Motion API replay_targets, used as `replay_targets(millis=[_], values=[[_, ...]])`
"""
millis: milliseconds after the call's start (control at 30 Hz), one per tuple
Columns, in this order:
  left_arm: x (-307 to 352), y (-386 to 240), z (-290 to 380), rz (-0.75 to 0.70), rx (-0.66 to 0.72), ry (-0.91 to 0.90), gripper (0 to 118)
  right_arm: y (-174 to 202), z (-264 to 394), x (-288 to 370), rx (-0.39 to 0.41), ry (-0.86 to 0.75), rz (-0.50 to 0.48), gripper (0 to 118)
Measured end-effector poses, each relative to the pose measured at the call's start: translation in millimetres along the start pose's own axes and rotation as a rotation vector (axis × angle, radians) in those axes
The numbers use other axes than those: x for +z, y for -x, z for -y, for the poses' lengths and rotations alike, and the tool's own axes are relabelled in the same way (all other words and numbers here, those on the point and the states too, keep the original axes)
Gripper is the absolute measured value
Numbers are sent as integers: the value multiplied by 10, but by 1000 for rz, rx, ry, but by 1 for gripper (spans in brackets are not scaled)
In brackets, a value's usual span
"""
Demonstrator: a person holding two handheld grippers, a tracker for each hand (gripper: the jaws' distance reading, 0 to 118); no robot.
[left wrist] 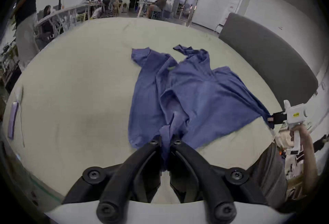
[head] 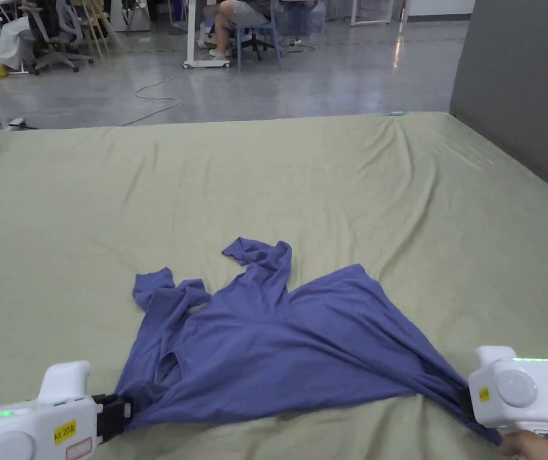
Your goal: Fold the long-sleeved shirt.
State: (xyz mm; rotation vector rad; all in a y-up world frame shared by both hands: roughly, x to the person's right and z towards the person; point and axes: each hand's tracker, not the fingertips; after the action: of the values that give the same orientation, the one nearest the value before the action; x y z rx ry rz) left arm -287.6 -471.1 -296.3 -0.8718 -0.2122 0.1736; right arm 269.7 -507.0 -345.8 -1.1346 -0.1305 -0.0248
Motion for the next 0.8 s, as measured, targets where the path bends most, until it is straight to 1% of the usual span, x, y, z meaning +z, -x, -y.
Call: replay_targets(millis=[33,67,100,133,167,200,233,267,333,367,400,433,467,500,533,567,600,667,700,733,767,800], values=[[32,13,-5,3,5,-4,1,31,-18,32,17,3,15,0],[69,25,-27,12,20,-16,1,33,-58,84,45,9,18,4],[101,34,-65,12,28,-23,7,9,-84,154,36,6,17,17],[148,15,-142,0,29,-17,35,-5,-111,236,28,-11,16,56],[195,1,-204,-12,18,-15,72,0,-115,401,24,-36,32,91],[274,-59,-262,-14,6,-28,105,-12,-139,506,27,-85,41,109],[339,-86,-322,-7,-9,-63,118,-23,-166,645,35,-149,39,111],[434,-118,-395,9,-13,-112,118,-8,-200,757,35,-182,30,111],[487,-207,-509,22,-18,-118,118,17,-285,914,27,-187,11,111],[498,-244,-577,31,-23,-118,118,26,-322,955,22,-192,-19,108],[501,-276,-619,36,-24,-115,114,34,-337,984,10,-206,-60,89],[504,-307,-634,36,-24,-128,70,52,-336,1004,-16,-251,-98,0],[503,-407,-648,41,-35,-129,0,66,-368,945,-32,-232,-124,0],[443,-448,-660,40,-45,-122,0,142,-351,888,-30,-230,-92,0],[428,-490,-641,10,-56,-149,0,184,-345,855,16,-182,-48,0],[405,-538,-638,38,-68,-126,0,231,-305,933,45,-180,-62,0],[406,-597,-608,44,-72,-122,0,240,-282,940,30,-198,-74,0],[411,-650,-584,65,-76,-127,0,255,-254,933,22,-199,-87,0],[390,-649,-586,71,-77,-123,0,138,-298,937,25,-194,-77,18],[367,-642,-586,73,-76,-118,0,110,-289,890,19,-187,-58,63],[364,-651,-587,79,-76,-114,0,85,-285,831,18,-160,-34,92],[360,-657,-593,87,-73,-110,0,61,-271,738,17,-95,-15,100]])
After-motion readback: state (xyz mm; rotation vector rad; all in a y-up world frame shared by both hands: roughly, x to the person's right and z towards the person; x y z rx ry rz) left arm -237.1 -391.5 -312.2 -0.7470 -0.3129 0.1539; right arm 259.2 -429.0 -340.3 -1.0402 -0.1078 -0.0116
